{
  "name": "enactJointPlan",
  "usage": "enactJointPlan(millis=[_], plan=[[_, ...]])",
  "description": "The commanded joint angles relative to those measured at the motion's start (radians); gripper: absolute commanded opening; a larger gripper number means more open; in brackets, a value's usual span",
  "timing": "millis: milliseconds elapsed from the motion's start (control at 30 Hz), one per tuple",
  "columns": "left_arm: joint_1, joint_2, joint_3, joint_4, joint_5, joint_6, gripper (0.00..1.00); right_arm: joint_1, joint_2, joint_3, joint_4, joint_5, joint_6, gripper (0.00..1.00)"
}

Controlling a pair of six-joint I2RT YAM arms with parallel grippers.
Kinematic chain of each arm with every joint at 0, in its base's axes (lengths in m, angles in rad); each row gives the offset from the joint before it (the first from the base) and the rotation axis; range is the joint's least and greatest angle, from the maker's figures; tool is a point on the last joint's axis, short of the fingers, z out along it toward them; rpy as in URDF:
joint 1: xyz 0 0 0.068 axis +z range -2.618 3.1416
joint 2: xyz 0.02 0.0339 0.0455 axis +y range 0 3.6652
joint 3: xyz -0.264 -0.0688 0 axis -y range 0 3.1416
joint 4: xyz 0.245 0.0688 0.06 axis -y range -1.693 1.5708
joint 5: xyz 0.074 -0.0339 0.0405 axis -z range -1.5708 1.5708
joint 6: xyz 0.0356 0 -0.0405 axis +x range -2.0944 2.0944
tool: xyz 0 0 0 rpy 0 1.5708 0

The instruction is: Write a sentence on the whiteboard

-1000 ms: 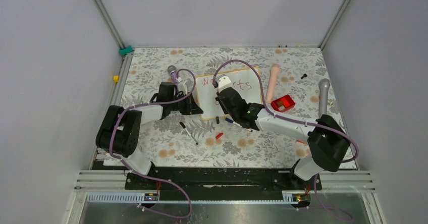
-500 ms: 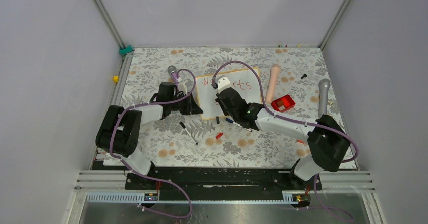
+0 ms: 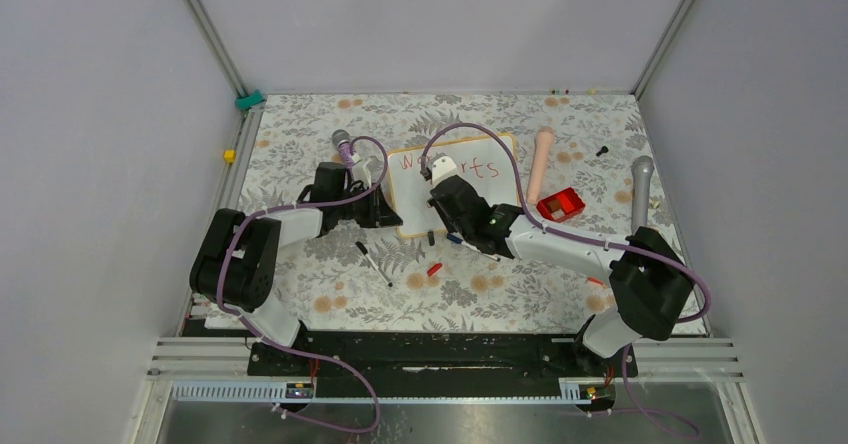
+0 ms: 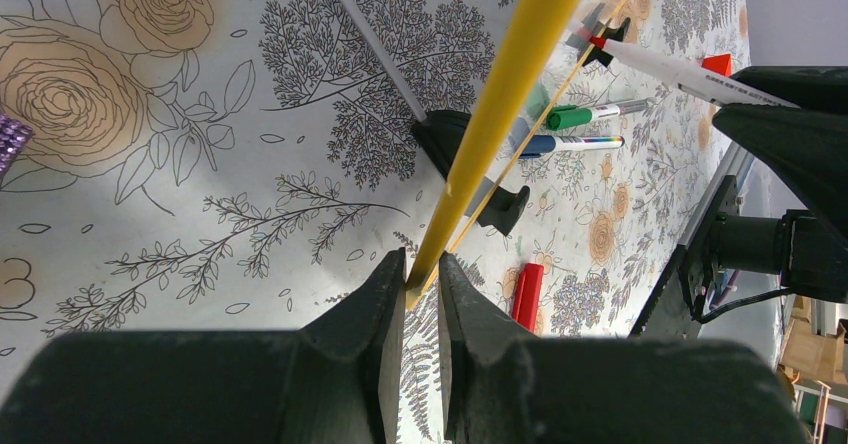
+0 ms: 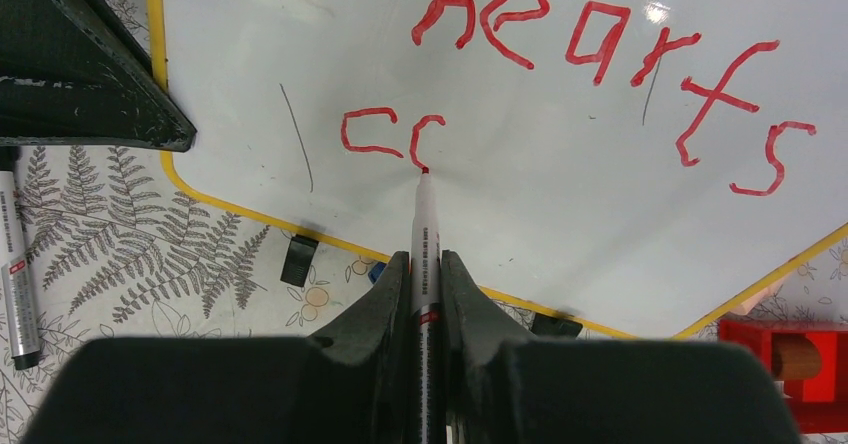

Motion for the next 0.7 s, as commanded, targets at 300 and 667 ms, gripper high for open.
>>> enactJointPlan(millis=[300, 667], plan=[[0.010, 0.010, 0.035, 0.024, -0.027, 0.012, 0.00, -0.018, 0.016, 0.057, -0.009, 0.075, -0.005, 0.00], [0.010, 0.010, 0.037, 0.025, -0.027, 0.012, 0.00, -0.025, 0.033, 0.089, -0.011, 0.056, -0.006, 0.00]])
